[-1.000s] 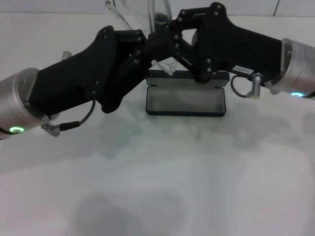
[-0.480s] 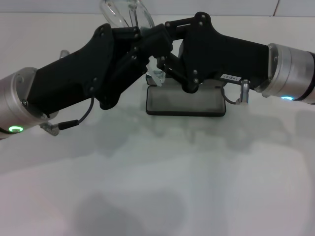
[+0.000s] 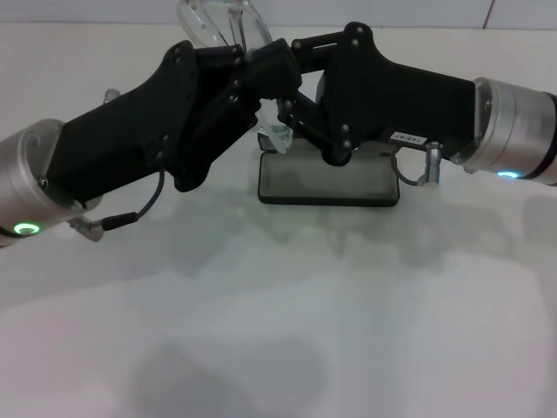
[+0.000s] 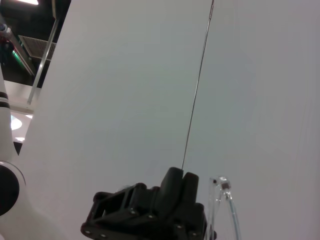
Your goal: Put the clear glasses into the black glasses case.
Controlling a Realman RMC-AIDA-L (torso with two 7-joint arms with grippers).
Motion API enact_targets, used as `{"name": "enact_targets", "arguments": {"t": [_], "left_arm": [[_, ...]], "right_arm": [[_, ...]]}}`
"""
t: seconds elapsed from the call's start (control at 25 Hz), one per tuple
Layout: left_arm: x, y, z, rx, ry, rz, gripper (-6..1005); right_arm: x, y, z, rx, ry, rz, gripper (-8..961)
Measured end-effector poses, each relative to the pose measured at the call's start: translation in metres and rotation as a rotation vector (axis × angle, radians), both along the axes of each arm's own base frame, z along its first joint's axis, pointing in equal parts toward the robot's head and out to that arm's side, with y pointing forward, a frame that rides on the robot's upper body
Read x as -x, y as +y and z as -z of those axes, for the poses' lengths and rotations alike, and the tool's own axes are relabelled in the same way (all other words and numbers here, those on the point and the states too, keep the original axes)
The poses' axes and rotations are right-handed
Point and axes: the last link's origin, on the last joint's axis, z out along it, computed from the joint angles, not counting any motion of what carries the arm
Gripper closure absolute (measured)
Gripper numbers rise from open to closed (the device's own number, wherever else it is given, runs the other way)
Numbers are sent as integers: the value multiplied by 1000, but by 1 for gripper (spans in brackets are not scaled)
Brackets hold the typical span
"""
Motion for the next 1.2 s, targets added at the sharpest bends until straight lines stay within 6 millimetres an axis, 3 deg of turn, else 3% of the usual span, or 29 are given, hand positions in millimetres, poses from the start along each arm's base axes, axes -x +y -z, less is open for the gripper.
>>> {"name": "enact_targets", "arguments": {"t": [0.4, 0.64, 0.8, 1.0, 1.2], "left_arm": [[15, -8, -4, 7, 30, -25, 949], [38, -17, -19, -31, 42, -95, 949], [58, -22, -41, -108, 32, -167, 949], [76, -29, -65, -195, 14, -244, 948], [83, -34, -70, -231, 6, -278, 947]], "right_arm": [[-12, 3, -12, -48, 46, 62, 876], [-15, 2, -19, -42, -7, 79, 876], [-13, -11, -19, -4, -248, 50, 875], [-11, -40, -12, -163, -657, 48, 875], [-1, -56, -4, -251, -873, 47, 875]]}}
